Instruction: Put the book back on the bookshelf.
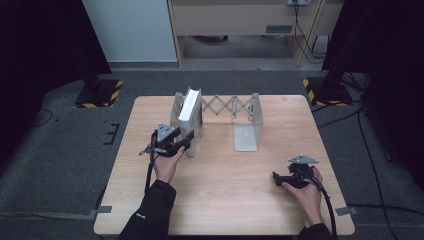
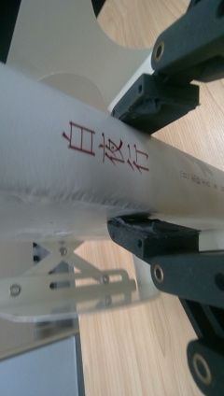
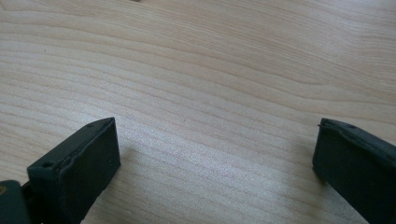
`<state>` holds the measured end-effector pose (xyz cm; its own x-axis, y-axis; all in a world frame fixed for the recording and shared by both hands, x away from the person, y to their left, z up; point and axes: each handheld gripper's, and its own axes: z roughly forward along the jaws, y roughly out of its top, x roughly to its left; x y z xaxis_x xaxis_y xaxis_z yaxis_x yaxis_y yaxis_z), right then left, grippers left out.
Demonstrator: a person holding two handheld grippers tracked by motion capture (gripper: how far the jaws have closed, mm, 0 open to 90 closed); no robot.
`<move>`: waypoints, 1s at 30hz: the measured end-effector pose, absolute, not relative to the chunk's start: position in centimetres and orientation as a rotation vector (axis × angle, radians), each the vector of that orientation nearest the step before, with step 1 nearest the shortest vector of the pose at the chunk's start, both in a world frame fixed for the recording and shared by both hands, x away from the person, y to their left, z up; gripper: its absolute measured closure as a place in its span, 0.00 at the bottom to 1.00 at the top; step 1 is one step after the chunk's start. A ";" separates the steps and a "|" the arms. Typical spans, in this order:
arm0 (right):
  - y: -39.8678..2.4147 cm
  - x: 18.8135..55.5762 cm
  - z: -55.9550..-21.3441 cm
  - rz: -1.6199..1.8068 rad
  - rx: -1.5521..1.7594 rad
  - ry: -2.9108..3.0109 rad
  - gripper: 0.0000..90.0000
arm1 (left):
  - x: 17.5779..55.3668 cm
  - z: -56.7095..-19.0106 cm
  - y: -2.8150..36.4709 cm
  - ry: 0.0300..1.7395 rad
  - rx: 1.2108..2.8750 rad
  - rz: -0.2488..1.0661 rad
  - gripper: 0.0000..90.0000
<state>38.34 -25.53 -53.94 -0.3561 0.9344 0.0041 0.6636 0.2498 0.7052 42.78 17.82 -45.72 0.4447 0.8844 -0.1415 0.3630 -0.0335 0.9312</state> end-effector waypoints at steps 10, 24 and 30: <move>-25.5 38.4 -54.0 0.873 1.455 2.104 0.01 | 42.6 -47.1 17.8 1.111 1.653 0.574 0.50; -25.5 38.4 -54.0 0.874 1.453 2.108 0.01 | 44.3 -46.9 16.5 1.128 1.667 0.571 0.47; -25.5 38.4 -54.0 0.873 1.453 2.109 0.01 | 45.0 -46.9 16.5 1.136 1.657 0.571 0.46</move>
